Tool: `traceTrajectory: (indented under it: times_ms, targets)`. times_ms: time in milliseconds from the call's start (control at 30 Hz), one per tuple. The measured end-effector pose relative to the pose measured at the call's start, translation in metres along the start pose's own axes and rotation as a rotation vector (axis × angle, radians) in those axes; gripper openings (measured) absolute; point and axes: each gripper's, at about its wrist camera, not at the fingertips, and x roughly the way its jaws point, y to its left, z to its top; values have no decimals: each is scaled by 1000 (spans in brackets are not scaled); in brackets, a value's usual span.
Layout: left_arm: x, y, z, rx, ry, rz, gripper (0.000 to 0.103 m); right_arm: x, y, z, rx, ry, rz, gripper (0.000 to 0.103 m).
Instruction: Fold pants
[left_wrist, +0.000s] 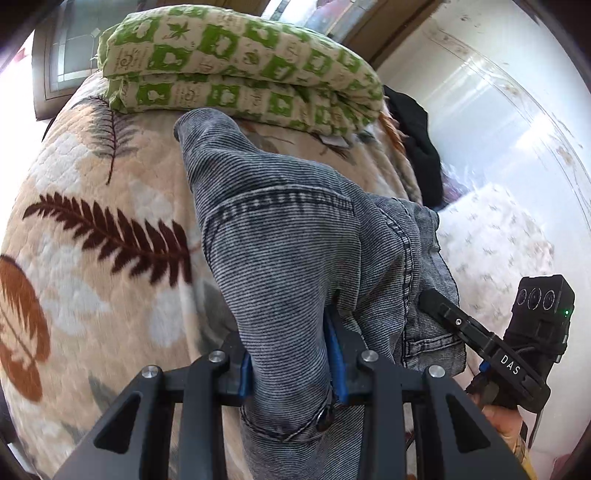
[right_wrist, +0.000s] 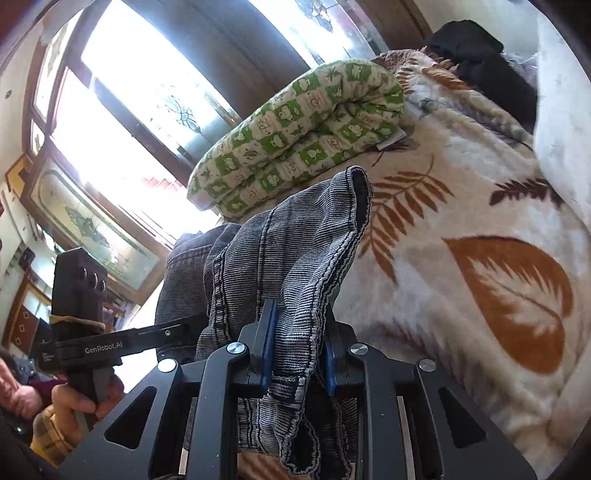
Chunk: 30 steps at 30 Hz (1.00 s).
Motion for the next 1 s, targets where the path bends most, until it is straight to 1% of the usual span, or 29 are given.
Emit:
traceTrajectory:
  times_ms: [167,267,400,467,500,533,567,600,667,767,833,933,1000]
  targets:
    - [16,23,25,-34,2,5,35,32,0,20,-11,19,-12,20]
    - [23,34,39,-46,0,8,35,51,-8,30,-11,26,-19,20]
    - [41,48,46,-58,13,14,35,71,-20,32,-6,47,-33,20]
    - [52,58,42,-63,5,26,41,81,-32,28,-5,63,-89,21]
    - [55,64,41,-73,0,16,42,87,-42,25,5,79,-111,22]
    - [58,70,38,-88,-4,1,46,90,-49,24,16,89,-110,25]
    - [61,74,36,-99,-10,-13,48,92,-53,23,16,94,-113,29]
    - [63,75,35,-99,-16,-16,49,93,-56,20,3,93,-118,30]
    - [65,73,33,-83,-27,-8,50,95,-55,19,-26,90,-136,32]
    - [67,72,34,-77,-37,3,51,96,-58,20,-22,88,-146,33]
    - [67,73,34,-93,-44,-3,51,93,-59,21,-9,89,-142,34]
    - [55,72,32,-105,-58,3,51,87,-49,28,-22,88,-176,39]
    - [41,65,28,-83,-79,26,50,73,-37,31,-59,55,-193,40]
